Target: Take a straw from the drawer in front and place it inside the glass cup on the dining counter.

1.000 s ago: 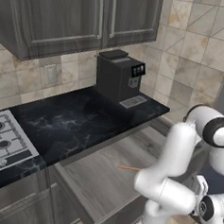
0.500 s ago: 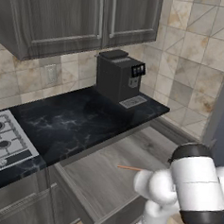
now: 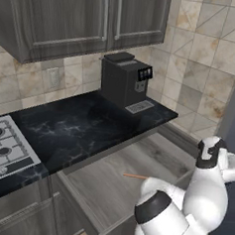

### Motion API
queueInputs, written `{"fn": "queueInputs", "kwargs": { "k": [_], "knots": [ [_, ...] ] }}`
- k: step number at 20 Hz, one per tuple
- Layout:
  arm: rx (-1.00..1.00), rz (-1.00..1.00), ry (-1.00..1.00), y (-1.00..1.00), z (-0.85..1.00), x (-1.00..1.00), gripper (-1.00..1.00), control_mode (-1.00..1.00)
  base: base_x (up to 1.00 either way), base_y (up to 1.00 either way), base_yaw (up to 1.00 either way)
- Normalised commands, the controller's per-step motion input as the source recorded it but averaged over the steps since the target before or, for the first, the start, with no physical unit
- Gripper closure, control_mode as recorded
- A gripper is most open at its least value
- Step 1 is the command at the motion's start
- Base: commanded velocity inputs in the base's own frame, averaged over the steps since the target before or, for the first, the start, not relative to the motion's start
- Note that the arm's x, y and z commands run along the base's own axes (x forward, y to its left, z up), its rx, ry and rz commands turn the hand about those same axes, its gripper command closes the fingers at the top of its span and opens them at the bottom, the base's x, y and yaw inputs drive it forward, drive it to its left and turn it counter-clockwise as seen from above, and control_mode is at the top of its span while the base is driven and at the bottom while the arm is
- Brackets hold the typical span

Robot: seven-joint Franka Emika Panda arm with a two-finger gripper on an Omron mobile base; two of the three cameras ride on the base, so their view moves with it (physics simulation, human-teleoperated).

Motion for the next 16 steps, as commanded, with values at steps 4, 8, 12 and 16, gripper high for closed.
{"fn": "queueInputs", "kwargs": {
  "k": [4, 8, 12, 16],
  "knots": [
    [0.0, 0.09, 0.45, 0.0, 1.0, 0.36, -1.0, -1.0, 0.0, 0.0, 0.0],
    [0.0, 0.23, 0.6, 0.0, 1.0, 0.37, -1.0, -1.0, 0.0, 0.0, 0.0],
    [0.02, 0.37, 0.56, 0.14, 0.7, 0.21, -1.0, -1.0, 0.0, 0.0, 0.0],
    [0.03, 0.51, 0.33, 0.41, 0.03, 0.01, -1.0, -1.0, 0.0, 0.0, 0.0]
  ]
}}
